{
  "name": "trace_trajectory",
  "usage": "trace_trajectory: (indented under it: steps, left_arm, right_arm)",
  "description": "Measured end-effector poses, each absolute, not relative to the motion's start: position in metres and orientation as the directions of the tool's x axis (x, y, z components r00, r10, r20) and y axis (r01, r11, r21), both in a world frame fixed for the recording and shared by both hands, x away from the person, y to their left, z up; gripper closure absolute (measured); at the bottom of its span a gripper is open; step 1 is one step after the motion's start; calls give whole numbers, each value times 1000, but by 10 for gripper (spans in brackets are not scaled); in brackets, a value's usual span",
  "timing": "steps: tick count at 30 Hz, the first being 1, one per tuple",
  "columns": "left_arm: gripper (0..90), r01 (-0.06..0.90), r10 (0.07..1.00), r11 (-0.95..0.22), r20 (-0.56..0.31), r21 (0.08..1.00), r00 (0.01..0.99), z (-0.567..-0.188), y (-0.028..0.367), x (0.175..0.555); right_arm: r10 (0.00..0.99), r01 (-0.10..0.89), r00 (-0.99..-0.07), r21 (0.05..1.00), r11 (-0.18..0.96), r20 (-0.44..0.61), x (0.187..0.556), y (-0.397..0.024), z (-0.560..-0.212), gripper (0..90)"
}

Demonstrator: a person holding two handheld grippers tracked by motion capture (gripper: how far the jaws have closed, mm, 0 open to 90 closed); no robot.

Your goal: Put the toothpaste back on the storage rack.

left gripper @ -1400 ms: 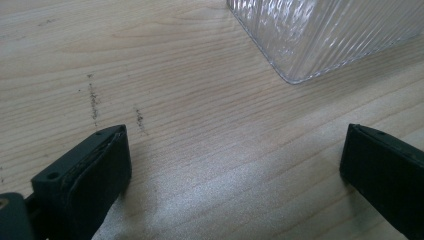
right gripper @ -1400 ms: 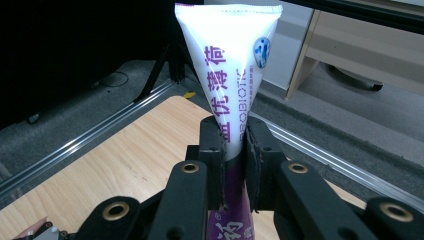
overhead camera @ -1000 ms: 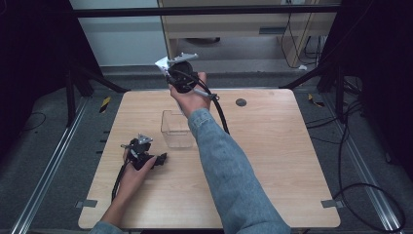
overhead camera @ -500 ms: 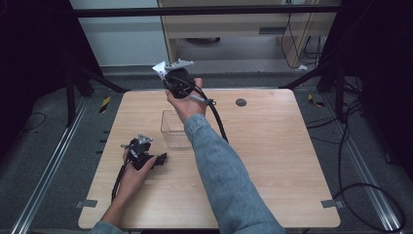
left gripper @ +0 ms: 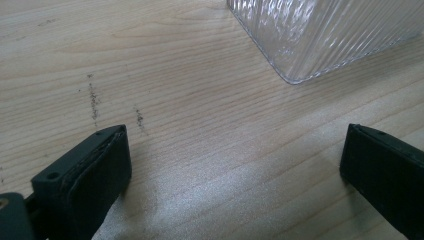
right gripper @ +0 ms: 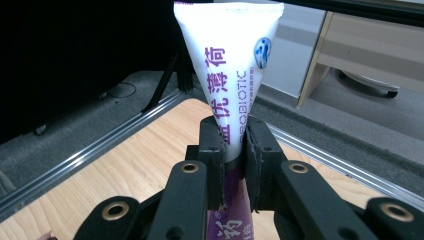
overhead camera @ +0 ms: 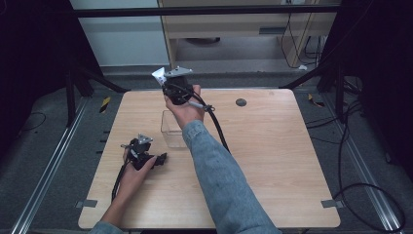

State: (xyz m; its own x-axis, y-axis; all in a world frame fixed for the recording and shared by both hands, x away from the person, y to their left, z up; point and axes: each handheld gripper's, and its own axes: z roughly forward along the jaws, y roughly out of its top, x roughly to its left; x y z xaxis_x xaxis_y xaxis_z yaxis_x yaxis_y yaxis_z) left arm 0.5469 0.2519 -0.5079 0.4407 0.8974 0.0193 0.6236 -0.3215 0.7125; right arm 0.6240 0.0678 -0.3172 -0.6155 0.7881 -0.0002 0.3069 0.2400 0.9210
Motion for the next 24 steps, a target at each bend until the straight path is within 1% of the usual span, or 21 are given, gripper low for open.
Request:
trace_trajectory:
  steps: [2,9,24]
  left_arm:
    - [0,624,898,-321,19,713,441,-508,252,547]
    - [0,623,897,-321,19,713,441,-508,252,547]
    - [0,624,897,-323,20,712,442,-508,252,547]
  right_arm:
    - [788,312,-616,920,239,4,623,68,-322,797]
    - [792,305,-610,914,267,-28,621,71,-335,796]
    - [790,341,-613,903,262,2,620,75,-359,796]
